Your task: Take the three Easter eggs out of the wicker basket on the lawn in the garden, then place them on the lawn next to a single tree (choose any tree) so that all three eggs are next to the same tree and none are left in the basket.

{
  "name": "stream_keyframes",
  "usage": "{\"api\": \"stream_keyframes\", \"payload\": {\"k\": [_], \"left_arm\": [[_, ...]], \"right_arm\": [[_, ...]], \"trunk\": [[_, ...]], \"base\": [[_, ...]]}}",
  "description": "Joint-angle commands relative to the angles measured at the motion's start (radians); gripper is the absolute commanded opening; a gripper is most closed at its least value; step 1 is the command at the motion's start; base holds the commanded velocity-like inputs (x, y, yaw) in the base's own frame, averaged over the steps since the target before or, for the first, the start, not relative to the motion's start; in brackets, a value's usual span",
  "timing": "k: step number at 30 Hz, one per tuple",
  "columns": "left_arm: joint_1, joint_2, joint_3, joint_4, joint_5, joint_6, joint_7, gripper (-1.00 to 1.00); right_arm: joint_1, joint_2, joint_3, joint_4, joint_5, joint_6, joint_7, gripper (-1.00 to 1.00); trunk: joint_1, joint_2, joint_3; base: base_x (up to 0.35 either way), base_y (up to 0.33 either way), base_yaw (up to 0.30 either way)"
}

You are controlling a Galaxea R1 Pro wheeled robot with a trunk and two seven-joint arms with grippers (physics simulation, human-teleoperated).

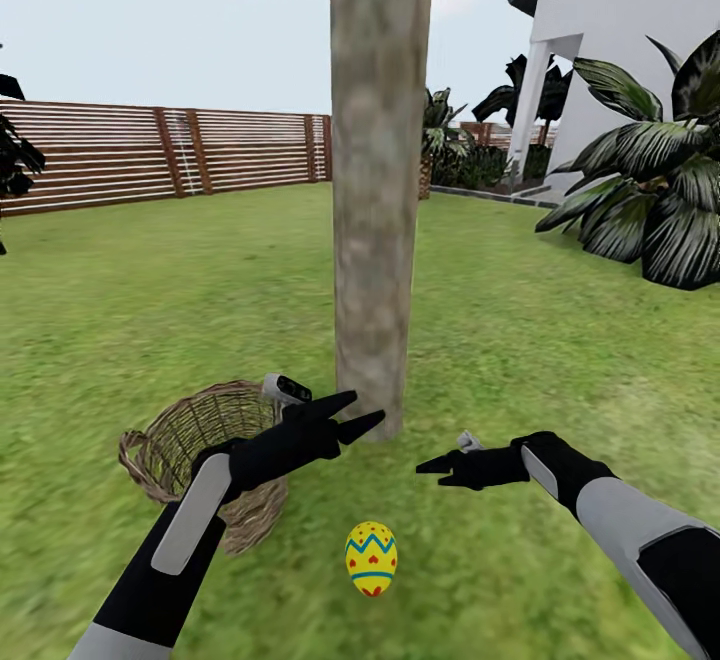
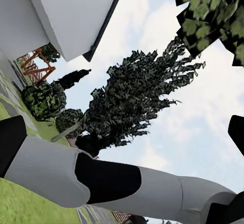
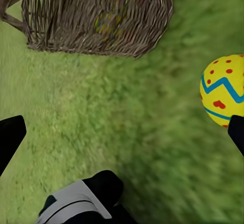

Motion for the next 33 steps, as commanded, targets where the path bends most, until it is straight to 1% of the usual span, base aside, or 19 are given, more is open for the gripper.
{"api": "stream_keyframes", "payload": {"k": [1,6,11,13,20,23,31,33], "left_arm": [[-0.001,0.000,0.000,0.000,-0.001,0.003,-0.003,1.00],[-0.001,0.001,0.002,0.001,-0.001,0.003,-0.003,1.00],[-0.001,0.001,0.002,0.002,-0.002,0.003,-0.003,1.00],[-0.001,0.001,0.002,0.002,-0.002,0.003,-0.003,1.00],[-0.001,0.001,0.002,0.002,-0.002,0.003,-0.003,1.00],[-0.001,0.001,0.002,0.001,-0.002,0.003,-0.003,1.00],[0.000,0.001,0.006,0.005,0.001,0.001,-0.011,1.00],[0.001,0.001,0.007,0.008,0.002,0.001,-0.012,1.00]], "right_arm": [[-0.001,-0.001,0.005,-0.001,-0.006,0.005,0.001,1.00],[-0.001,-0.005,0.002,-0.001,-0.007,0.005,0.001,1.00],[0.000,-0.008,-0.067,-0.001,-0.006,0.005,0.002,1.00],[0.000,-0.008,-0.076,-0.001,-0.006,0.005,0.002,1.00],[0.000,-0.008,-0.079,-0.001,-0.006,0.007,0.004,1.00],[0.000,-0.010,-0.079,0.000,-0.006,0.007,0.008,1.00],[0.000,-0.010,-0.079,0.002,-0.006,0.007,0.020,1.00],[0.000,-0.010,-0.079,0.002,-0.006,0.007,0.020,1.00]], "trunk": [[-0.001,0.000,0.003],[-0.003,0.001,0.022],[-0.005,0.002,0.042],[-0.006,0.003,0.049],[-0.009,0.005,0.076],[-0.021,0.026,0.086],[-0.021,0.026,0.086],[-0.021,0.026,0.086]], "base": [[0.000,0.000,0.000],[0.000,0.000,0.000],[0.000,0.000,0.000],[0.000,0.000,0.000],[0.000,0.000,0.000],[0.000,0.000,0.000],[0.000,0.000,0.000],[0.000,0.142,-0.004]]}}
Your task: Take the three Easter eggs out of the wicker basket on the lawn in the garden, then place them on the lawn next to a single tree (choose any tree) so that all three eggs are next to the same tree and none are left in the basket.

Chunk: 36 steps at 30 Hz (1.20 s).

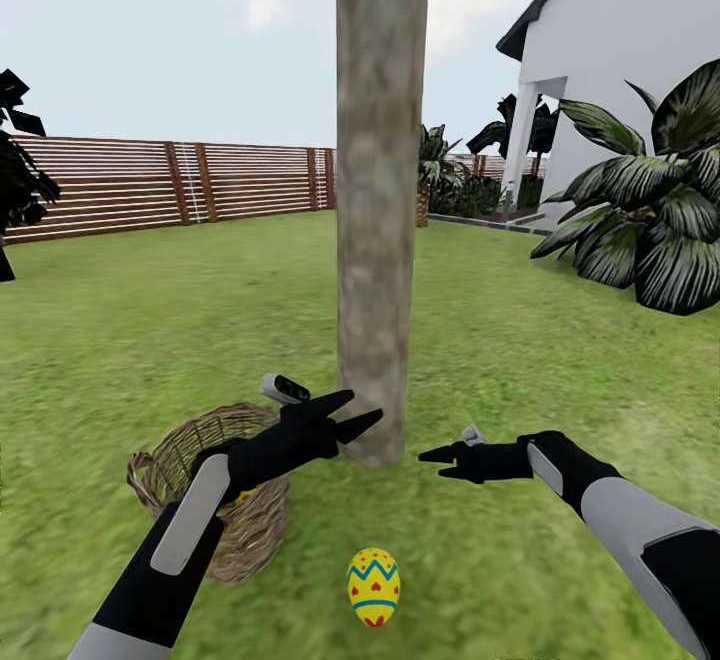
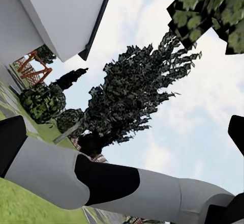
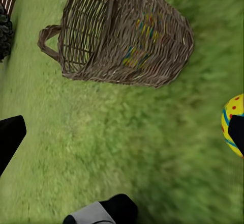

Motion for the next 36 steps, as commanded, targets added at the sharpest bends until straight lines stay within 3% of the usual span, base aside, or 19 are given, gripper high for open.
{"api": "stream_keyframes", "payload": {"k": [1,9,22,29,36], "left_arm": [[-0.001,0.000,0.001,0.002,0.000,0.003,-0.004,1.00],[0.000,-0.001,0.001,0.004,0.000,0.003,-0.002,1.00],[0.000,-0.001,0.000,0.004,0.000,0.003,-0.004,1.00],[0.000,-0.001,-0.001,0.002,0.000,0.003,-0.004,1.00],[0.001,-0.002,0.000,0.002,0.000,0.002,-0.005,1.00]], "right_arm": [[-0.001,-0.001,0.005,0.001,-0.006,0.006,0.001,1.00],[-0.001,-0.021,0.004,0.001,-0.008,0.006,0.003,1.00],[-0.001,-0.022,0.004,0.001,-0.008,0.006,0.002,1.00],[-0.001,-0.022,0.004,0.001,-0.008,0.006,0.002,1.00],[-0.001,-0.022,0.004,0.001,-0.008,0.006,0.001,1.00]], "trunk": [[0.000,0.000,-0.001],[0.000,0.000,0.000],[0.000,0.000,0.004],[0.000,0.000,0.004],[-0.012,0.021,0.013]], "base": [[0.000,0.240,-0.084],[0.000,0.294,-0.237],[0.000,0.315,-0.273],[-0.006,0.331,-0.048],[-0.006,0.057,-0.001]]}}
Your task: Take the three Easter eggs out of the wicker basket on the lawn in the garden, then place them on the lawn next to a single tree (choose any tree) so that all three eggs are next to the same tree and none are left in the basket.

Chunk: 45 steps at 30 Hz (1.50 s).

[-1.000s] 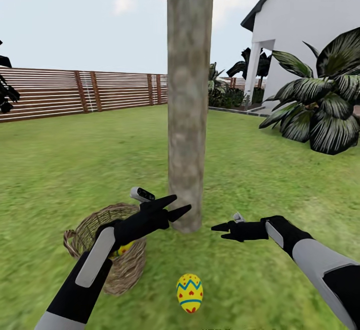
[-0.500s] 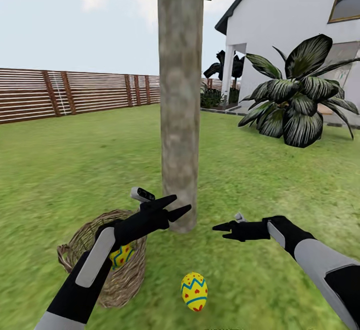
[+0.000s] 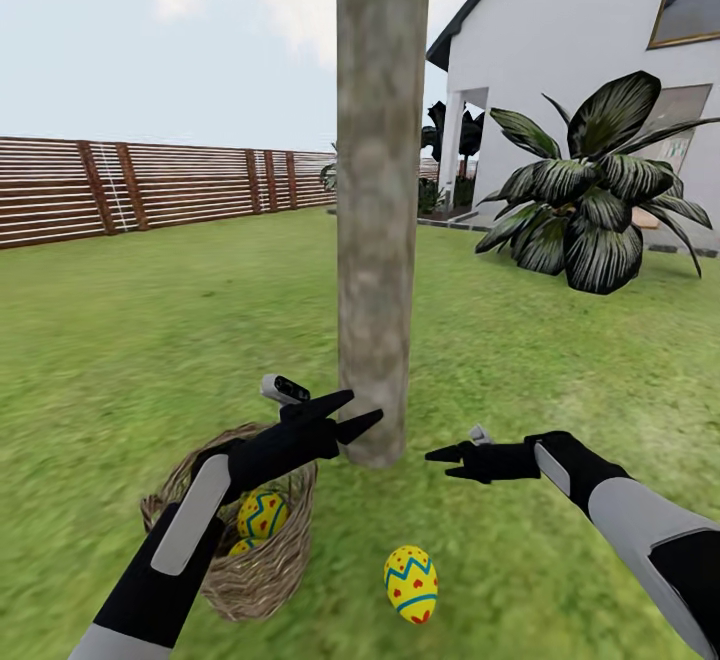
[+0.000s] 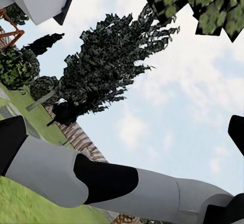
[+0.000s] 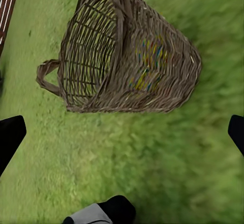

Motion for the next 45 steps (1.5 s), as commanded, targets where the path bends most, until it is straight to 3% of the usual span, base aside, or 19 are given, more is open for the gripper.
{"api": "stream_keyframes", "payload": {"k": [1,38,45], "left_arm": [[-0.001,-0.001,0.000,0.000,-0.001,0.003,-0.003,1.00],[-0.004,-0.001,-0.004,0.003,0.006,0.010,0.000,1.00],[-0.004,0.000,-0.002,0.005,0.007,0.011,0.000,1.00]], "right_arm": [[0.000,-0.001,0.006,-0.001,-0.006,0.006,0.001,1.00],[0.000,0.002,0.006,0.005,-0.007,0.004,-0.002,1.00],[0.000,0.002,0.006,0.005,-0.007,0.004,-0.002,1.00]], "trunk": [[-0.004,0.007,0.002],[-0.146,0.266,0.118],[-0.173,0.315,0.140]], "base": [[0.000,0.005,0.000],[-0.001,0.000,0.000],[-0.174,0.186,0.000]]}}
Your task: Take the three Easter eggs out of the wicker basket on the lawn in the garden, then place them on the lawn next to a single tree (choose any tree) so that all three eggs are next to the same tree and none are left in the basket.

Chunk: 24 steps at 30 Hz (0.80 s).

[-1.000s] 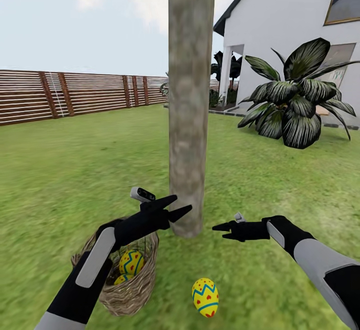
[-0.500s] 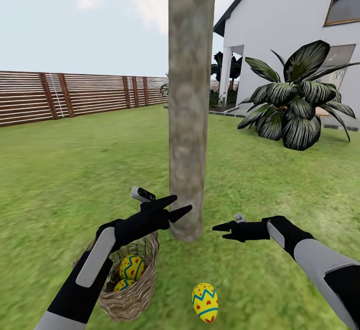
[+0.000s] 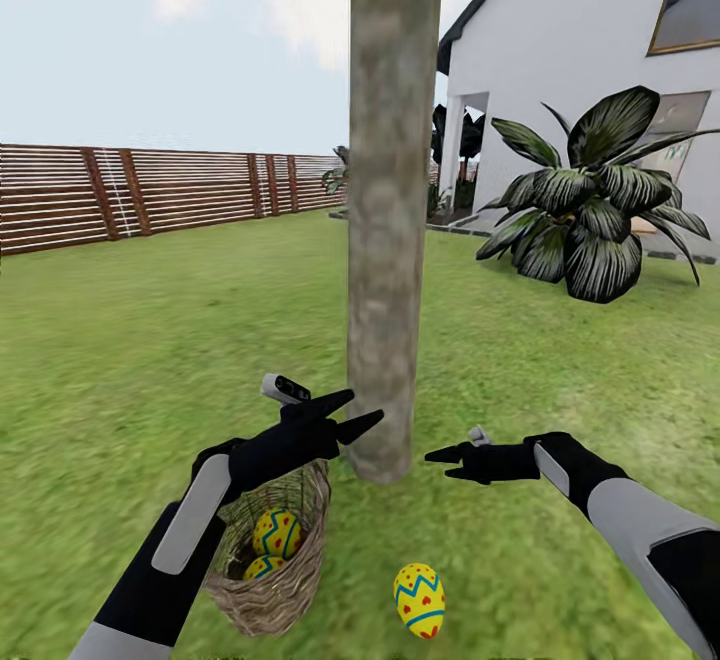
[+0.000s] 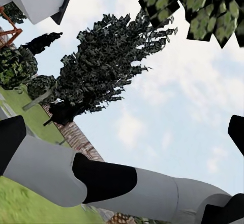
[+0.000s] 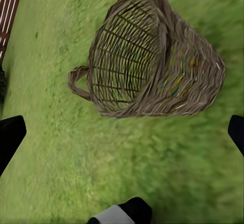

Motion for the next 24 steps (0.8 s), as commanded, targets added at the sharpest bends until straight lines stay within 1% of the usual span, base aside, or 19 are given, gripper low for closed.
{"api": "stream_keyframes", "payload": {"k": [1,4,6,7,10,11,16,24], "left_arm": [[-0.001,0.000,0.001,0.001,-0.001,0.003,-0.004,1.00],[0.000,0.001,0.002,0.000,0.001,0.003,-0.005,1.00],[0.000,0.003,0.002,0.001,0.018,0.002,-0.007,1.00],[0.001,0.019,0.001,0.001,0.058,0.000,-0.007,1.00],[0.001,0.036,0.000,0.002,0.122,-0.004,-0.007,1.00],[0.002,0.040,-0.001,0.003,0.137,-0.005,-0.007,1.00],[0.009,0.041,-0.001,0.005,0.146,-0.006,-0.007,1.00],[0.015,0.041,-0.001,0.005,0.147,-0.010,-0.008,1.00]], "right_arm": [[-0.001,-0.001,0.006,0.000,-0.006,0.006,0.001,1.00],[-0.001,-0.001,0.006,-0.001,-0.006,0.006,0.001,1.00],[-0.001,-0.001,0.006,-0.001,-0.006,0.006,0.001,1.00],[-0.001,-0.001,0.006,-0.001,-0.006,0.006,0.001,1.00],[-0.001,-0.001,0.006,-0.001,-0.006,0.006,0.001,1.00],[-0.001,0.000,0.006,-0.001,-0.006,0.006,0.001,1.00],[-0.001,0.002,0.006,-0.001,-0.006,0.006,0.001,1.00],[-0.001,0.000,0.006,0.001,-0.007,0.007,0.000,1.00]], "trunk": [[-0.004,0.007,0.002],[-0.016,0.028,0.012],[-0.016,0.028,0.012],[-0.016,0.028,0.012],[-0.016,0.028,0.012],[-0.016,0.028,0.012],[-0.016,0.028,0.010],[-0.016,0.028,-0.002]], "base": [[-0.207,0.227,0.000],[-0.143,0.142,0.000],[-0.049,0.047,0.000],[-0.016,0.015,0.000],[-0.007,0.006,0.000],[-0.001,0.001,0.000],[0.000,0.000,0.000],[0.000,0.000,0.000]]}}
